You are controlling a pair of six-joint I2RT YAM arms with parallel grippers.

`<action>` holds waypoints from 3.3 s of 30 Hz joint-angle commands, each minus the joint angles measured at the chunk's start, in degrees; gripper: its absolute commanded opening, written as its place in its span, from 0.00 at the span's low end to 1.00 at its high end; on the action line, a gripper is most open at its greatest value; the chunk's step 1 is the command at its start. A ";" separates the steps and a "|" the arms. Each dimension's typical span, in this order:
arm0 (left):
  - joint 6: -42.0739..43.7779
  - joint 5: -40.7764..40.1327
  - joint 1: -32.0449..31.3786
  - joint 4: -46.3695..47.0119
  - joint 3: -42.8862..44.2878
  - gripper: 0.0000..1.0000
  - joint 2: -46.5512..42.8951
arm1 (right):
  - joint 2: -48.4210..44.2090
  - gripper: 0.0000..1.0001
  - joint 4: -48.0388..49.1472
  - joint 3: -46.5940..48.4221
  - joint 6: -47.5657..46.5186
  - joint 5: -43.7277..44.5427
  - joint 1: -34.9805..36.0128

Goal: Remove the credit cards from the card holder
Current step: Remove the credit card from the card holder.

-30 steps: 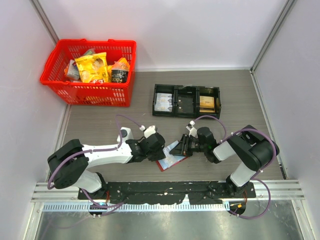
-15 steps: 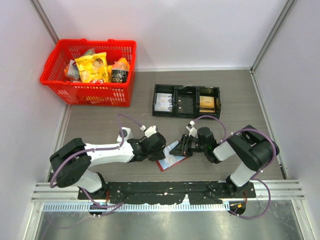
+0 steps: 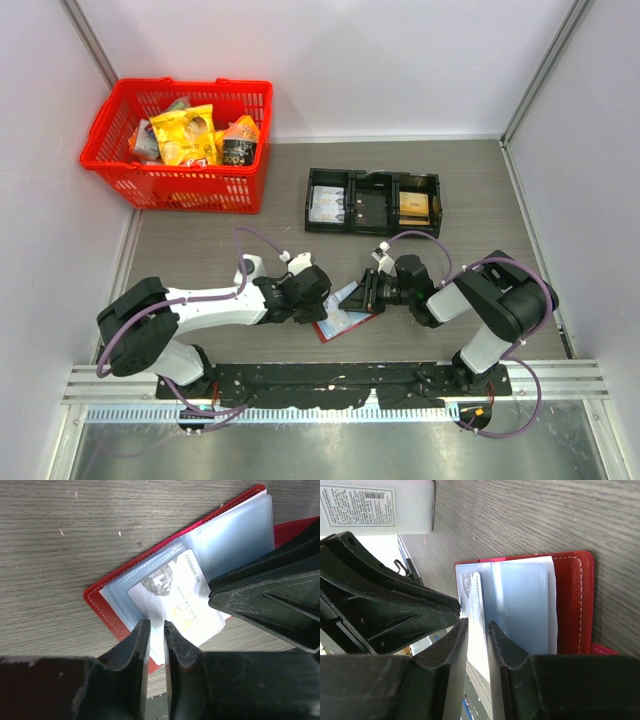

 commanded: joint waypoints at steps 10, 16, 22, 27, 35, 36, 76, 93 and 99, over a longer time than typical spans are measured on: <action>1.50 -0.64 -0.11 -0.25 1.49 0.13 1.97 | -1.99 0.27 3.85 -0.21 0.16 -1.81 0.01; 1.33 -0.55 -0.20 0.10 0.78 0.11 2.41 | -2.52 0.27 4.29 -0.30 0.07 -2.43 0.10; 1.24 -0.29 -0.11 0.71 0.26 0.09 3.29 | -2.79 0.27 6.66 -0.65 0.95 -3.66 0.01; 1.24 0.24 -0.20 2.46 -0.44 0.09 3.64 | -1.21 0.27 9.47 -0.57 2.27 -5.24 0.53; 1.15 1.56 -0.11 6.95 -2.47 0.08 4.17 | 1.69 0.27 10.36 0.75 2.80 -6.21 2.11; 1.15 1.64 -0.20 7.30 -2.64 0.08 4.17 | 1.78 0.27 9.83 1.01 2.62 -6.21 2.29; 4.84 1.64 0.33 3.35 -1.33 0.00 7.59 | -6.83 0.22 5.17 -1.97 2.45 -8.05 -4.91; 5.19 2.26 0.42 3.97 -1.33 0.00 8.12 | -10.95 0.15 -7.48 -2.24 -4.23 -5.68 -9.39; 5.02 2.52 0.42 7.12 -1.50 0.04 3.74 | -12.28 0.14 -11.18 -1.80 -6.43 -4.10 -9.40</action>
